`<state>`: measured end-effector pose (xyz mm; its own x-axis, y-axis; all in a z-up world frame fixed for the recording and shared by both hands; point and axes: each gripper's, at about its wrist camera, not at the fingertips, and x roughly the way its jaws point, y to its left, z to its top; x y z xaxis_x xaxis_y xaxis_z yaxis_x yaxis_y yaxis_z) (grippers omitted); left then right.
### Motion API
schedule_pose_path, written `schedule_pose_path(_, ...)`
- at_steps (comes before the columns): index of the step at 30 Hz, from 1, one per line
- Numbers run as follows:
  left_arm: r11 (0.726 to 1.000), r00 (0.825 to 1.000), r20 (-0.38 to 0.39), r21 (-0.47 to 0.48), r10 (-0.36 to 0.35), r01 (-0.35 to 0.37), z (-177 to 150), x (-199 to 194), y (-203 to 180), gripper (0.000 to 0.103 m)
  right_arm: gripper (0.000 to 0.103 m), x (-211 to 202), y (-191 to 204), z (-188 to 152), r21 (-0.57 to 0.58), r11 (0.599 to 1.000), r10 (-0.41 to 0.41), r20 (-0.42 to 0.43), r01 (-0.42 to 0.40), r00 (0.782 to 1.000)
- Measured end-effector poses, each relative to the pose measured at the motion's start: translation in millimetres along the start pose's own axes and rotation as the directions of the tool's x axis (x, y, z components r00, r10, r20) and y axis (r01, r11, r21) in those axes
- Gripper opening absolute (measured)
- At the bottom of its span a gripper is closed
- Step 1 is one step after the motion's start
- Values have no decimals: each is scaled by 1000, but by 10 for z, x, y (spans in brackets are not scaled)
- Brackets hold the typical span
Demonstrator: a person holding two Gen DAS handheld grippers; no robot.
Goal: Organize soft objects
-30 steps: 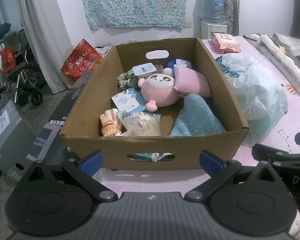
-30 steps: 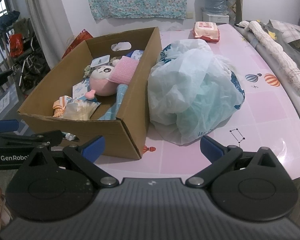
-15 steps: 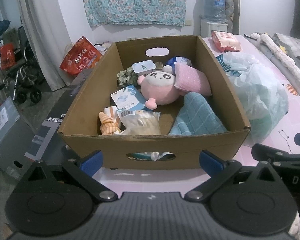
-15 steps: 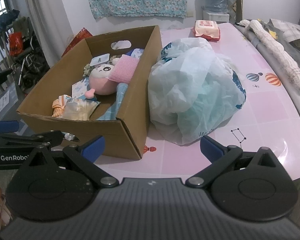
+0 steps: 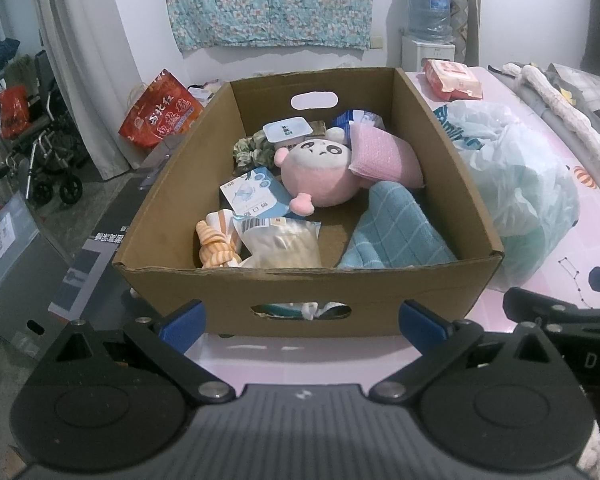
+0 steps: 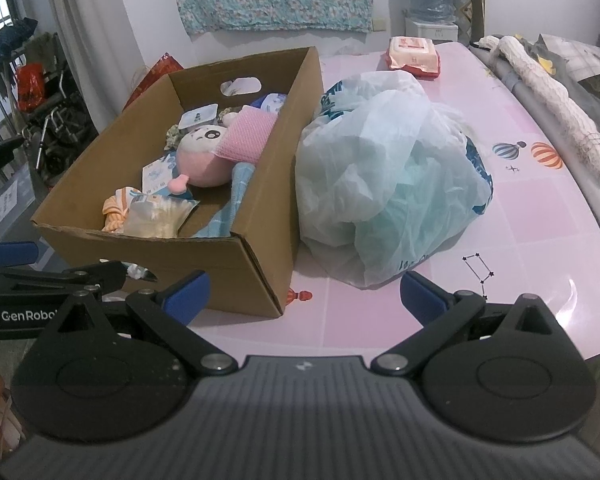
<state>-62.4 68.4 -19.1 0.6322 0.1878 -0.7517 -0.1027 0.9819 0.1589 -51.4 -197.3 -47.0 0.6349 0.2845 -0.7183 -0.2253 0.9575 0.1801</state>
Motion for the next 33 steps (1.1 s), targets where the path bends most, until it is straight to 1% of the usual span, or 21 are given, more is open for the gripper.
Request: schedule_pose_path(33,1000,1000,-16,-4,-3,3,-25,37,-8,103,102,11,-7,-23,-5,1000,-5,-10,5,1000)
